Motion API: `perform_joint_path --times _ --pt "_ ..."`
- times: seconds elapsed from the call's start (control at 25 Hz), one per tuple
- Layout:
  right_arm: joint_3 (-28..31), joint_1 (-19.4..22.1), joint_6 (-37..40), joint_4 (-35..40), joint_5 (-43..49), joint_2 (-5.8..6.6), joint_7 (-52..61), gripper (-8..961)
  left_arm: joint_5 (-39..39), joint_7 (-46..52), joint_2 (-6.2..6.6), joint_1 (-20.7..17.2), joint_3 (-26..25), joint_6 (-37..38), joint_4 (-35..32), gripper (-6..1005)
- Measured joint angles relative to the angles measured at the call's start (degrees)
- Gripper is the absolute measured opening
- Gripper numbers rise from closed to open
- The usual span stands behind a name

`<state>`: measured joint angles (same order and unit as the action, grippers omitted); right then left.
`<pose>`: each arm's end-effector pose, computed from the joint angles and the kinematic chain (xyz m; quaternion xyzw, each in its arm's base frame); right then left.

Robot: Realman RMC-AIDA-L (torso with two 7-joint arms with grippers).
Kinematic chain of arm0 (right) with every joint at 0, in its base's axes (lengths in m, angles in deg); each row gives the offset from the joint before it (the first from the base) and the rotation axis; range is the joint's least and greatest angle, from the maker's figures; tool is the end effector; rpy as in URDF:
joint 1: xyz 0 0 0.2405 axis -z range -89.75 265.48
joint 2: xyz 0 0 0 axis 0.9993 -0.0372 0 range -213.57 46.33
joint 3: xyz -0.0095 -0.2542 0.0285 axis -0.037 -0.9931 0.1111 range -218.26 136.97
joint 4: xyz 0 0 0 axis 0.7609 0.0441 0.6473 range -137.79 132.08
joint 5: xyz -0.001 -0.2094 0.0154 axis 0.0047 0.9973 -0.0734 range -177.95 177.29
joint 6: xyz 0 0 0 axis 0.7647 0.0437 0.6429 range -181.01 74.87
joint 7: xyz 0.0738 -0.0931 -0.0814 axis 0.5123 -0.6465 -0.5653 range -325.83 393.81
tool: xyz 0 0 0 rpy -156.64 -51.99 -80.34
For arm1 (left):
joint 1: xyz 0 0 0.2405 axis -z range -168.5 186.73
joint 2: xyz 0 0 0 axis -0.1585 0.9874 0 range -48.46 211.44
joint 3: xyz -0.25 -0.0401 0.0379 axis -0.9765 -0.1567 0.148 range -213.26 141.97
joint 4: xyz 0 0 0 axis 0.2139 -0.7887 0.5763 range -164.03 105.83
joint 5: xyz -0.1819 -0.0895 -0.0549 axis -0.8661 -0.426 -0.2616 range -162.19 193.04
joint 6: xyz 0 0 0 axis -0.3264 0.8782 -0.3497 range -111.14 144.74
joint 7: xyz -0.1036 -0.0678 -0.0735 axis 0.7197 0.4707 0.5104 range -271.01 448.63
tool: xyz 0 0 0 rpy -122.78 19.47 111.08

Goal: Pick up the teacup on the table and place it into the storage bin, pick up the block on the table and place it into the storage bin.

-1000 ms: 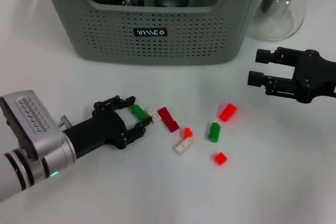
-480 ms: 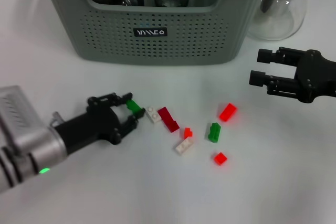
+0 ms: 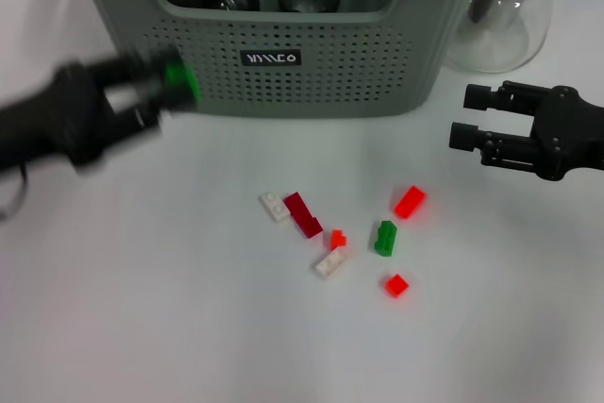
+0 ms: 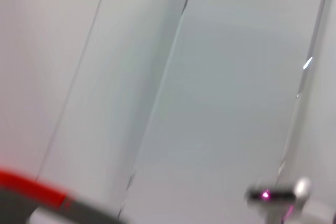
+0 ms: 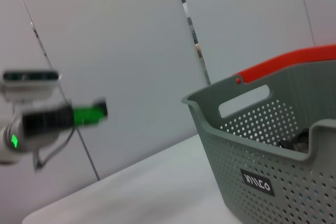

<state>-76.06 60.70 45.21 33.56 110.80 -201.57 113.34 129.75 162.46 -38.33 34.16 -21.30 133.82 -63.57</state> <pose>0.2685 0.3059 0.0179 -0.9164 0.2301 0.3098 0.1057 -0.2702 0.2617 0.0461 -0.8627 -0.1917 -0.4541 0.1129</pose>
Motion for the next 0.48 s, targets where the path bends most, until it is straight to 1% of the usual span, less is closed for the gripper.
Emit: perform_joint_path --times 0.08,0.16,0.2,0.24,0.32,0.4,0.44,0.48 --pt "0.0 -0.1 0.0 0.0 0.0 0.01 0.0 728 -4.1 8.0 0.84 2.6 0.8 0.9 -2.4 421" --pt "0.0 -0.1 0.0 0.0 0.0 0.01 0.0 728 -7.1 15.0 2.04 6.1 1.4 0.2 -4.2 425" --pt "0.0 -0.1 0.1 0.0 -0.1 0.0 0.0 728 -8.0 18.7 3.06 8.7 1.5 -0.8 -5.0 427" --pt "0.0 -0.1 0.2 0.0 -0.1 0.0 0.0 728 -8.2 21.3 3.75 10.7 1.5 -2.3 -5.5 430" --pt "0.0 -0.2 0.1 0.0 -0.1 0.0 0.0 728 -8.0 26.8 5.3 15.2 2.6 -7.4 -6.5 434" --pt "0.0 -0.3 0.1 0.0 -0.1 0.0 0.0 728 -7.0 31.5 6.74 19.1 6.1 -14.4 -7.5 438" --pt "0.0 -0.3 0.1 0.0 -0.1 0.0 0.0 728 -7.0 31.5 6.74 19.1 6.1 -14.4 -7.5 441" --pt "0.0 -0.4 0.2 0.0 0.0 0.0 0.0 728 -4.8 36.9 8.19 22.4 14.0 -24.1 -9.0 443"
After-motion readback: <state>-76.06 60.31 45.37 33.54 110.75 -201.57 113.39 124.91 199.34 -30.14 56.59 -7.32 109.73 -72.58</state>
